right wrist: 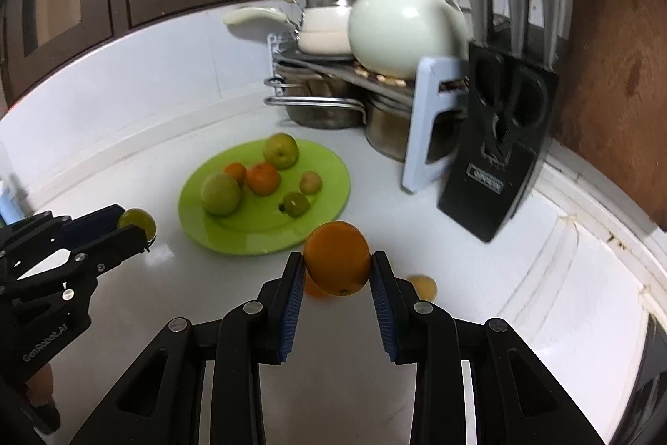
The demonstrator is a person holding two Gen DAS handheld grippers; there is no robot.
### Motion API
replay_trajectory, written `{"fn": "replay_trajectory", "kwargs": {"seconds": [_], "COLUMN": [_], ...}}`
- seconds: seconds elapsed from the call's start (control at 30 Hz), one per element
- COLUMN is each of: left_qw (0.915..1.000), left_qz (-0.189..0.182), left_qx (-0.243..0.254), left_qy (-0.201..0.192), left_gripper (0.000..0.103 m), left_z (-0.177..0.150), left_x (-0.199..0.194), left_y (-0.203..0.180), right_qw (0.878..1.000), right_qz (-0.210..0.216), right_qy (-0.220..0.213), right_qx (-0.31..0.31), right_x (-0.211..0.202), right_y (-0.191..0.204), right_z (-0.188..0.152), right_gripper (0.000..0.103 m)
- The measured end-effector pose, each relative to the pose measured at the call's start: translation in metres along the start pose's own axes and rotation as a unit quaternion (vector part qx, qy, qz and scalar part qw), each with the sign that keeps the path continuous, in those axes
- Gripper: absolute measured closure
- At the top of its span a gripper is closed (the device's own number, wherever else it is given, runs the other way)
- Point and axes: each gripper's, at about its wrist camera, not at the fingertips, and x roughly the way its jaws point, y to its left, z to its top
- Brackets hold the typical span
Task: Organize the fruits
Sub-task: 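Carry the small green fruit and orange over the green plate with both tools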
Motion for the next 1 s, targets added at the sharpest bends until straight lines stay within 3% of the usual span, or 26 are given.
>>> {"fn": "replay_trajectory", "kwargs": {"seconds": [0.47,1.0], "left_qw": [0.9993,0.9998], "left_qz": [0.027,0.019], "left_qx": [-0.002,0.009], "left_qy": [-0.026,0.006], "left_gripper": [0.075,0.075], "left_z": [0.025,0.062], "left_x": [0.013,0.065], "left_y": [0.02,0.04], "right_qw": [0.999,0.998], "right_qz": [0.023,0.045], "right_qy": [-0.016,0.027], "right_qx": [-0.017,-0.04], "right_x": [0.019,0.076], "right_y": [0.017,0.03], "right_z": [0.041,0.08], "right_gripper": [0.07,0.07]}}
